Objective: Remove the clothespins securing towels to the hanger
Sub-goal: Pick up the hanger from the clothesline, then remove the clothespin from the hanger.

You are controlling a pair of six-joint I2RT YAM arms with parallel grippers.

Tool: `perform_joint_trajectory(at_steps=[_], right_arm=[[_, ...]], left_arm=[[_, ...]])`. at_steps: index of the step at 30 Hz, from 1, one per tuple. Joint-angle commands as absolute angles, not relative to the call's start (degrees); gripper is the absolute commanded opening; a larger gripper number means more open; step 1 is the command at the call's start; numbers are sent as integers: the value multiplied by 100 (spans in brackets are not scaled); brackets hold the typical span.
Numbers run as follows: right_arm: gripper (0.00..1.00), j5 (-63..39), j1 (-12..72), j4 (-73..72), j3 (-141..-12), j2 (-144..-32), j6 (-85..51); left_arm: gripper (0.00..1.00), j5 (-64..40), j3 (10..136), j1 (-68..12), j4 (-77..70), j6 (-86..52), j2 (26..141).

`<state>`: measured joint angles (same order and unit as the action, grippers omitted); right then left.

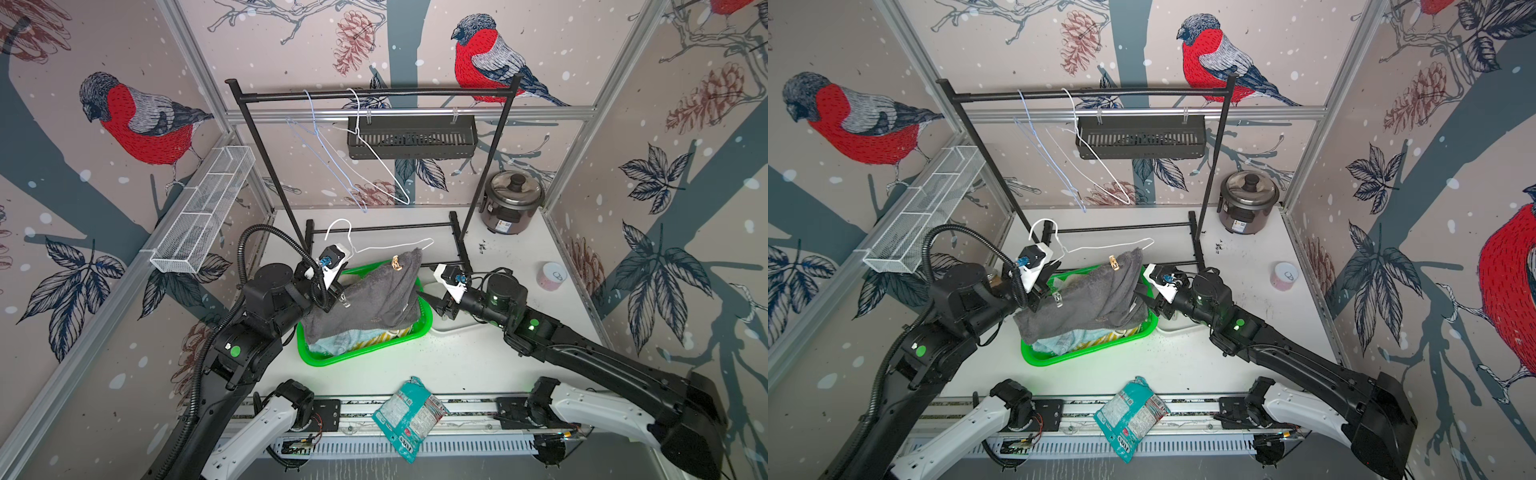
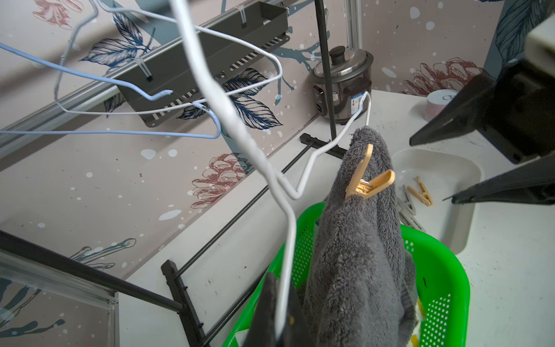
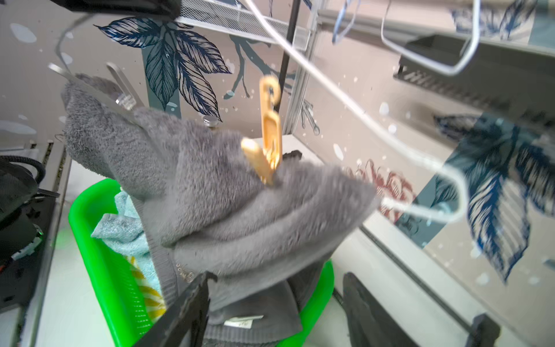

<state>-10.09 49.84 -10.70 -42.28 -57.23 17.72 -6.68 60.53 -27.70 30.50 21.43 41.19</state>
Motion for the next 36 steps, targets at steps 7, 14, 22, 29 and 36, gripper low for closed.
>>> perform_joint_trajectory(at_steps=[7, 14, 22, 29, 36], right_arm=[[74, -613, 5388, 1065, -5427, -6159, 5009], [77, -605, 5424, 1638, -6364, -6777, 5789], [76, -923, 5402, 2136, -6952, -7154, 5798], [77, -1319, 5267, 1998, -6951, -7322, 5661], [79, -1485, 5110, 1966, -7085, -7483, 5582]], left_arm=[[0, -930, 5897, -2774, 2988, 2315, 4139], [0, -1001, 5918, -2767, 3005, 2439, 4175], [0, -1077, 5920, -2760, 2997, 2504, 4162], [0, -1152, 5976, -2761, 3049, 2566, 4214], [0, -1186, 5955, -2760, 3015, 2576, 4186]])
